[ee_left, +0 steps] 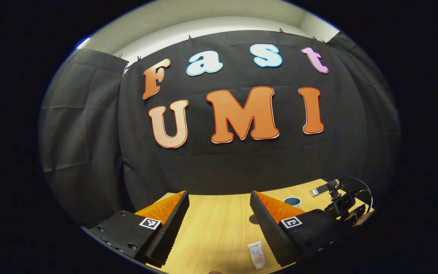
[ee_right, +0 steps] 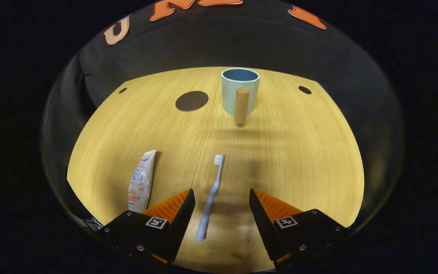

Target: Put the toothbrush and toothpaste on the desktop into the cup, then pick up the cup and place it on the coaster on the desktop.

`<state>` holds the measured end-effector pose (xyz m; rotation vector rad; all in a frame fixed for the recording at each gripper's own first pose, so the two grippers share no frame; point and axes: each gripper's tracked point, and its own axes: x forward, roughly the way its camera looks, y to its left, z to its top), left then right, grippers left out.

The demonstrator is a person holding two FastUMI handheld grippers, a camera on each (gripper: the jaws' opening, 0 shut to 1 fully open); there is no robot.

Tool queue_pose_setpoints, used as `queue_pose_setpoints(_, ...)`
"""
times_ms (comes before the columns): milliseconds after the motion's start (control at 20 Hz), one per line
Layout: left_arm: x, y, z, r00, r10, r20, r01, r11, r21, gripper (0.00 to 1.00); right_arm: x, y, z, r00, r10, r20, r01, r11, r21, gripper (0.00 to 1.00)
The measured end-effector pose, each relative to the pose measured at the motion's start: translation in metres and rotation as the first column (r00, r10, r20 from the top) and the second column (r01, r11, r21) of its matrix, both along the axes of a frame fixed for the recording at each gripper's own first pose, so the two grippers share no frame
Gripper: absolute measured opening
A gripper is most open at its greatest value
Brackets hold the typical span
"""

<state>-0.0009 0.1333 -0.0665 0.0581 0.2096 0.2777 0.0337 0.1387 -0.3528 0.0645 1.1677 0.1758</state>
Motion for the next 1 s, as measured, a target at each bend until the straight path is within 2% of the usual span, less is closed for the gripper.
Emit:
queue_pose_setpoints(250,-0.002,0.005,-0.012,0.998,0.028,-0.057,-0.027,1.000,0.006,0.99,-0.013,0.011,-0.023,0.991,0.010,-0.135,-0.012,1.000,-0.012,0.80)
queue_pose_setpoints(350,-0.002,0.006,-0.012,0.997,0.038,-0.069,-0.038,0.999,0.009,0.98,-0.017,0.013,-0.028,0.984,0.007,-0.176,-0.009,1.000,-0.012,0.73)
queue_pose_setpoints(400,-0.001,0.005,-0.013,0.996,0.043,-0.075,-0.043,0.999,0.010,0.98,-0.018,0.015,-0.030,0.981,0.002,-0.196,-0.003,1.000,-0.005,0.78)
queue_pose_setpoints(450,-0.001,0.005,-0.015,0.996,0.046,-0.082,-0.046,0.999,0.009,0.99,-0.017,0.014,-0.028,0.980,-0.012,-0.201,0.011,1.000,-0.009,0.69)
queue_pose_setpoints(600,0.000,-0.001,-0.016,0.994,0.053,-0.100,-0.052,0.999,0.013,0.98,-0.013,0.015,-0.032,0.969,-0.028,-0.247,0.026,1.000,-0.015,0.60)
queue_pose_setpoints(750,0.001,-0.008,-0.020,0.991,0.062,-0.118,-0.061,0.998,0.006,1.00,-0.011,0.008,-0.035,0.960,-0.035,-0.279,0.021,0.998,-0.052,0.35)
queue_pose_setpoints(800,0.003,-0.010,-0.020,0.990,0.065,-0.126,-0.065,0.998,0.006,0.98,-0.011,0.005,-0.035,0.957,-0.044,-0.285,0.028,0.998,-0.061,0.31)
queue_pose_setpoints(850,0.003,-0.012,-0.022,0.989,0.067,-0.132,-0.066,0.998,0.005,0.98,-0.010,0.004,-0.036,0.954,-0.053,-0.295,0.035,0.997,-0.064,0.18)
queue_pose_setpoints(1000,0.007,-0.021,-0.026,0.986,0.059,-0.158,-0.060,0.998,0.001,0.99,-0.009,0.003,-0.034,0.950,-0.063,-0.305,0.054,0.998,-0.038,0.10)
